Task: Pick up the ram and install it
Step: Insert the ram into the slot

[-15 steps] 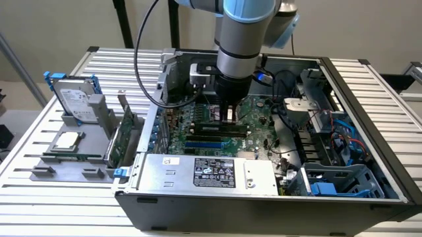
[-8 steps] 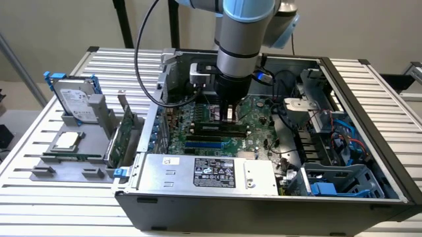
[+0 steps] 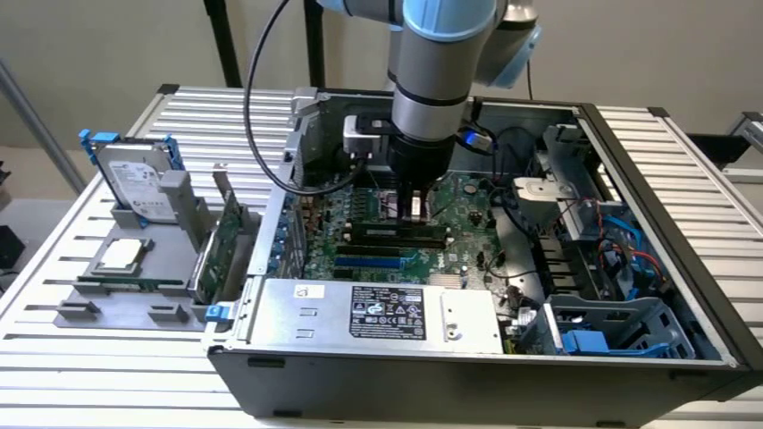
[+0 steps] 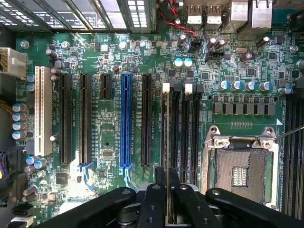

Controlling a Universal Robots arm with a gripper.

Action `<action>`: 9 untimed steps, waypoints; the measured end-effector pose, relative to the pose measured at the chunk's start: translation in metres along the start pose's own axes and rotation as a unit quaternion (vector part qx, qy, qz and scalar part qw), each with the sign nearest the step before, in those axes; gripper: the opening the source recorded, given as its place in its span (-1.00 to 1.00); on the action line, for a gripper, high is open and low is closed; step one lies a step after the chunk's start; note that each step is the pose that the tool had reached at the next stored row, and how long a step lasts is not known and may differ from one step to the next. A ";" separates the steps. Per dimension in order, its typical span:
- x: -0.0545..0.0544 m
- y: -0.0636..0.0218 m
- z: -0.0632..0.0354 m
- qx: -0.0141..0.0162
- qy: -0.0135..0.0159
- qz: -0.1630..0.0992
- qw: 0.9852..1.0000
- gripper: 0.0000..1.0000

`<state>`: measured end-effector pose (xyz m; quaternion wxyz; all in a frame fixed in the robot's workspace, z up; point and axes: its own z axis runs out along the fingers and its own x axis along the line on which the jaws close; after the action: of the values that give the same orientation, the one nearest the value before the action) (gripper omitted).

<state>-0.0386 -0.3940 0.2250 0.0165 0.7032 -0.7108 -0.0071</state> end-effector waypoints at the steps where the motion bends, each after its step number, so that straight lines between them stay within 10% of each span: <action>1: 0.000 0.0000 0.0003 0.000 0.000 0.000 1.000 -1.00; 9: 0.000 -0.0001 0.0023 0.000 0.000 -0.001 1.000 -1.00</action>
<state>-0.0386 -0.3939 0.2226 0.0165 0.7037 -0.7103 -0.0069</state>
